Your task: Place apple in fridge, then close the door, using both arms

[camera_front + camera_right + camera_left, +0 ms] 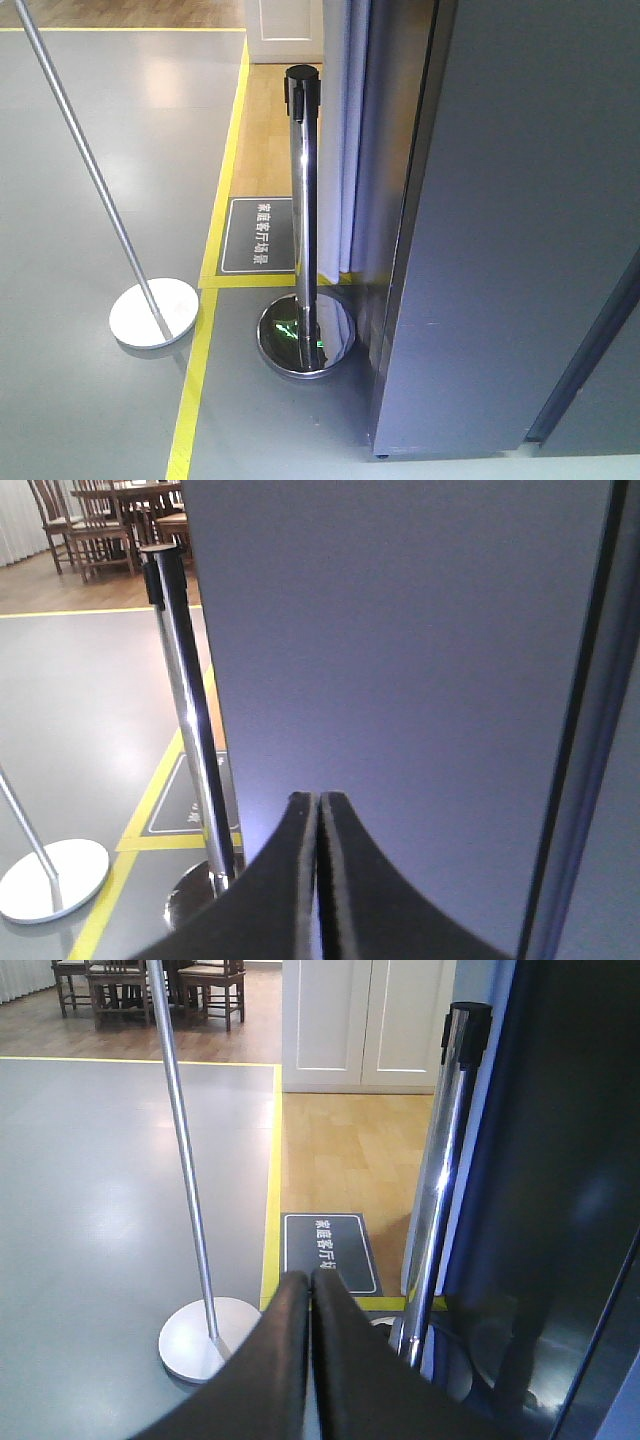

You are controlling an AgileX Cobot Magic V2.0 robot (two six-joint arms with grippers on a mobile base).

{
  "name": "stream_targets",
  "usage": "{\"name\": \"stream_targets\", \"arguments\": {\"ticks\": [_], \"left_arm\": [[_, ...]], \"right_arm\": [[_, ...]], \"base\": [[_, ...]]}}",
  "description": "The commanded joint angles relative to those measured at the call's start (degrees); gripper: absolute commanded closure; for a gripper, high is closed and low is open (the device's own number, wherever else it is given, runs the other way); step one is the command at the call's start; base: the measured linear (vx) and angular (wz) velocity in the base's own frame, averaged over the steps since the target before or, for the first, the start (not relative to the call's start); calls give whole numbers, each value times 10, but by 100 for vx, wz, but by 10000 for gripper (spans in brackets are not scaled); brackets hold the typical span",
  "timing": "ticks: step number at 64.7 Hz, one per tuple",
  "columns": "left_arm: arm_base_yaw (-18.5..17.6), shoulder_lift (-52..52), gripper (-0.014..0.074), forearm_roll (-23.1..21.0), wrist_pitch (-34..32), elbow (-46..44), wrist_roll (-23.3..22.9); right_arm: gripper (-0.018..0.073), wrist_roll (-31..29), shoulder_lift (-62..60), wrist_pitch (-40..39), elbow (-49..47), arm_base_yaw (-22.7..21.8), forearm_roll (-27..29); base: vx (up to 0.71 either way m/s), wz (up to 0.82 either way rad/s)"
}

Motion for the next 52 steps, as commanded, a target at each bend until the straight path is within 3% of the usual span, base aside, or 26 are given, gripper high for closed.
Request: {"name": "stream_targets", "arguments": {"ticks": [1, 52], "left_arm": [[-4, -8, 601, 3, -37, 12, -4], [-4, -8, 601, 3, -37, 12, -4]], "right_arm": [[568, 0, -7, -39, 5, -4, -7], [568, 0, -7, -38, 5, -4, -7]], "base": [[0, 0], [0, 0]]}}
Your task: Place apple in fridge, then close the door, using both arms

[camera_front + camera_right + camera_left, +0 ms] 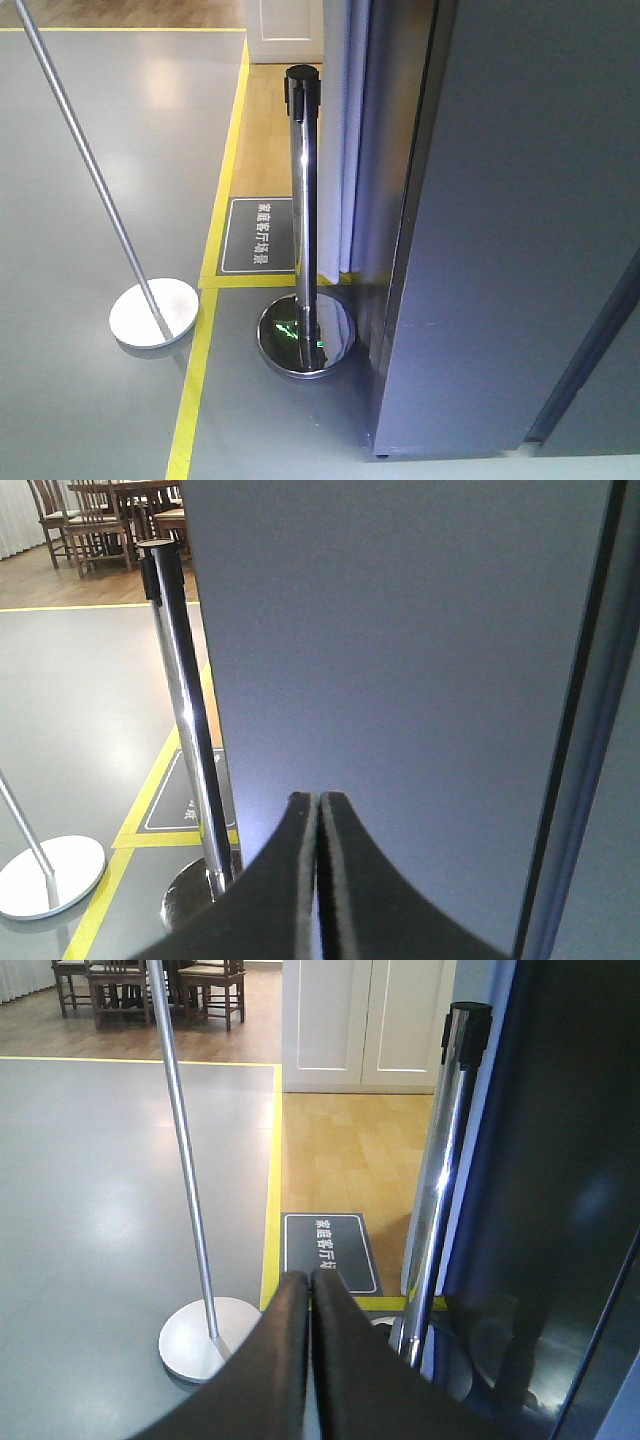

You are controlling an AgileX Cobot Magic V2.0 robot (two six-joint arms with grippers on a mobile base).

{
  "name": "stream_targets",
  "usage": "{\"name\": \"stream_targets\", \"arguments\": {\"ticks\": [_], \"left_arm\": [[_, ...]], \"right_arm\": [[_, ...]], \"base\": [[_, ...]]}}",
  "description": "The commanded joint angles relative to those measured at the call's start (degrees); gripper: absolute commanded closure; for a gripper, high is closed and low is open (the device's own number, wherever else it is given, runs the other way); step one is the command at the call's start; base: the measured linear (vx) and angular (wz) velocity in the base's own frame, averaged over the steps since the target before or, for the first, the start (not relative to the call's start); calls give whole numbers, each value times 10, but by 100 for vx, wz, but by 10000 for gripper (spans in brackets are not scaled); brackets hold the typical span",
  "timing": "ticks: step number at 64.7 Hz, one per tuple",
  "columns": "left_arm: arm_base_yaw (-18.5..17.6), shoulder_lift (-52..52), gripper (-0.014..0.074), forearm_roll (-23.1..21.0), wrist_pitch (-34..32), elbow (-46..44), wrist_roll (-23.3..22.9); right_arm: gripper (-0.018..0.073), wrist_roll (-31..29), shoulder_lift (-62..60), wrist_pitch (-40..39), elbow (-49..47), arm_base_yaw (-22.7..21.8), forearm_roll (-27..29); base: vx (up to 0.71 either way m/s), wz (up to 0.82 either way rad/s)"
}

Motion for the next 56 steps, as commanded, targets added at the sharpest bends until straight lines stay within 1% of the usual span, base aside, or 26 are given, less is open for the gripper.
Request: {"name": "stream_targets", "arguments": {"ticks": [1, 56], "left_arm": [[-4, -8, 601, 3, -37, 12, -4], [-4, -8, 601, 3, -37, 12, -4]], "right_arm": [[568, 0, -7, -39, 5, -4, -5], [568, -1, -7, -39, 5, -4, -5]], "base": [[0, 0], [0, 0]]}}
